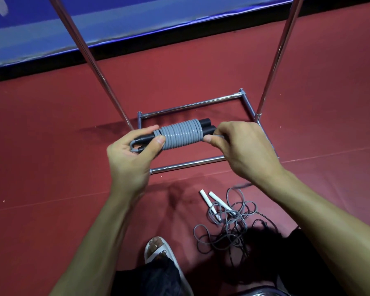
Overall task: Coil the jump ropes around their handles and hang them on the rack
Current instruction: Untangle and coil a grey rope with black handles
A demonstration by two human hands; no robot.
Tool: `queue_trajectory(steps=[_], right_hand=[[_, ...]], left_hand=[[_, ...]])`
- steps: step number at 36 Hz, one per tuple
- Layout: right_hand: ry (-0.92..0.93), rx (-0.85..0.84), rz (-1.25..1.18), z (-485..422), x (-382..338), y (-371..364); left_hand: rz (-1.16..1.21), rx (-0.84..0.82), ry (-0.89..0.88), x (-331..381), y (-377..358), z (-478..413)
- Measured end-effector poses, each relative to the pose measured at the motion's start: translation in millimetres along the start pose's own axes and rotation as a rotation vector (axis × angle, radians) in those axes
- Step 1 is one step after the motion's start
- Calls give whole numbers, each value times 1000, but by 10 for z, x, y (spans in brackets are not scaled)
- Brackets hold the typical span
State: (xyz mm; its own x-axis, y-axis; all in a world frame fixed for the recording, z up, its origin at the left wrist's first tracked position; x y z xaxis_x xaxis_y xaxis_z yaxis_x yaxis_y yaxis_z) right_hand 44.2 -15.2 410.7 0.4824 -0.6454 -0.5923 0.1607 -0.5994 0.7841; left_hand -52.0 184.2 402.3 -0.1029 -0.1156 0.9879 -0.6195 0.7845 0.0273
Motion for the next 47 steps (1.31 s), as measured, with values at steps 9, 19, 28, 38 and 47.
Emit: queue_trajectory(steps=[9, 19, 28, 38, 47], right_hand=[[-126, -161, -136, -24, 113, -66], [-516, -466, -1089, 111, 170, -277], [-534, -604, -1459, 183, 98, -367], [-210, -519, -1059, 102, 54, -293], [-197, -558, -843, 132, -24, -264]], left_hand=[[-155, -36, -67, 51, -77, 25], [-177, -55, -74, 78, -48, 4], [-163, -87, -40, 30, -23, -21], [-144, -136, -16, 4, -48, -25], [-174, -149, -32, 23, -41, -31]])
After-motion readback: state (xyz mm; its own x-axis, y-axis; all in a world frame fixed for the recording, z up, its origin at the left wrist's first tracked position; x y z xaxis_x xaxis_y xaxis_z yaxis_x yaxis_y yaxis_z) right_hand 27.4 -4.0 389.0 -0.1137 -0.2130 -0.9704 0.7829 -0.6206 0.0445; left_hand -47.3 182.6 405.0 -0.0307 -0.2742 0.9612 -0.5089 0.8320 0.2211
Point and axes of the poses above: each hand's wrist, its own z-axis away from the middle knuckle, its own y-axis out of the back of the hand, x = y × z, the point moved 10 cm from there along -z, towards the middle knuckle, and after that the axes turned 1 degree about y, right-handed, at the moved point
